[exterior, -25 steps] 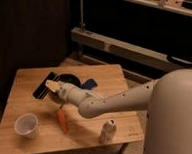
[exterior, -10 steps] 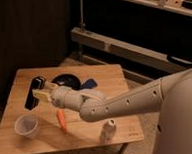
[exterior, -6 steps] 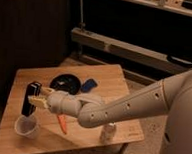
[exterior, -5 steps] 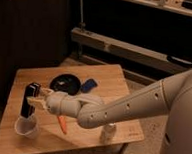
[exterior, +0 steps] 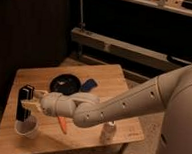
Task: Place the eraser in the ceramic cup
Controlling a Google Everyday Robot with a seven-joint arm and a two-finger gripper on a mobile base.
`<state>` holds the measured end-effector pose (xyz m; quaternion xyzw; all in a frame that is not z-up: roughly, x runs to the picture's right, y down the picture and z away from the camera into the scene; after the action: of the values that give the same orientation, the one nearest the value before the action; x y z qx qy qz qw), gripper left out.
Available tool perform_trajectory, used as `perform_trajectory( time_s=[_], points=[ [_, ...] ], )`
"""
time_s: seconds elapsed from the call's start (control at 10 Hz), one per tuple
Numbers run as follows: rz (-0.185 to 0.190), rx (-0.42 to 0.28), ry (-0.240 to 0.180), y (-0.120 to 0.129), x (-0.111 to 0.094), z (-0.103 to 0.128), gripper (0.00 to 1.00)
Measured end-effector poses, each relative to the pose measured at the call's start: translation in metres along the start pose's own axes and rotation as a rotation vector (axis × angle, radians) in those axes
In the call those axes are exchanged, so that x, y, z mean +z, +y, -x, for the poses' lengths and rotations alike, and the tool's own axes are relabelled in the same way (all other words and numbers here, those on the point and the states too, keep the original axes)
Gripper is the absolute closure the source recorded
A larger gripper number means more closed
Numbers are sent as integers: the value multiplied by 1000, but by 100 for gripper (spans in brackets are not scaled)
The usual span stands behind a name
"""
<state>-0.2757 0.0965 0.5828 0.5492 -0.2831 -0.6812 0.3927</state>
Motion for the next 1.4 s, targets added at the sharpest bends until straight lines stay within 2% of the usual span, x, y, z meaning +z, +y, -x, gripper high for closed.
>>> perform_trajectory(
  time_s=[0.4, 0.8, 1.4],
  points=[
    [-17, -17, -32, -12, 4, 4, 84],
    [-42, -19, -56, -20, 19, 9, 84],
    [-60, 8, -69, -19, 33, 25, 84]
  ],
)
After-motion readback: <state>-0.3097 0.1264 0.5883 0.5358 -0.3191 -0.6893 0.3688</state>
